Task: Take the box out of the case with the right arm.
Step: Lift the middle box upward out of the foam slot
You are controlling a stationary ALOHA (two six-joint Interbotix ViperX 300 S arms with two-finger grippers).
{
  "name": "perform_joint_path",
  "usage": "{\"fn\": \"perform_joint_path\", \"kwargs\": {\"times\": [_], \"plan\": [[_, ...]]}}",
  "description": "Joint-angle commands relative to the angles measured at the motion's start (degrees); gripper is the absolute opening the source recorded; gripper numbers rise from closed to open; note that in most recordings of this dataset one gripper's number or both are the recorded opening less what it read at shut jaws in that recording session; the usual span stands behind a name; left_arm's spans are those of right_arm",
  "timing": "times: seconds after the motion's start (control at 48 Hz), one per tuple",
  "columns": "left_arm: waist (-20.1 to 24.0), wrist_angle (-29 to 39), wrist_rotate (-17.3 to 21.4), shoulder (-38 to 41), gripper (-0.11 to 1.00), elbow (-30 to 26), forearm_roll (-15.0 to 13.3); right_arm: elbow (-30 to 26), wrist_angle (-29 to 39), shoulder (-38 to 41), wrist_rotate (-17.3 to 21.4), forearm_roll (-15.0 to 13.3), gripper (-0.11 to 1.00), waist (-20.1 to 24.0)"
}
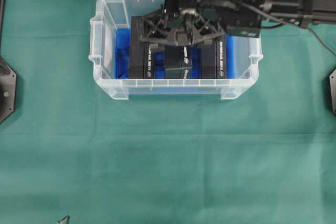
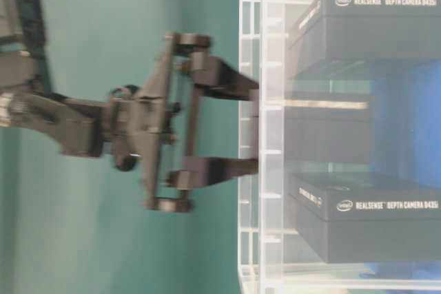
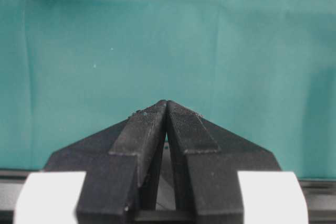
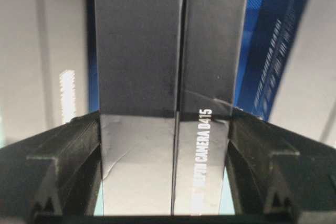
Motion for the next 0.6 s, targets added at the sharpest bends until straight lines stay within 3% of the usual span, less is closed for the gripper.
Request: {"fn": "perform_joint_path", "kwargs": {"times": [0.0,0.354,0.584], "plan": [[0.18,-0.26,0.09,0.0,0.02,-1.05,0.09,-4.04,2.46,-3.6,0.09,-0.62,0.66,-0.09],[0.18,-0.26,0.09,-0.09,0.02,-1.05,0.18,-15.12,13.8,-3.78,0.09,-2.37,0.66,0.26],[0.26,-0.26,0.09,-0.18,0.02,-1.05,0.09,-18.11,18.46,-3.69,0.09,-2.99,0.66,0.97]]}}
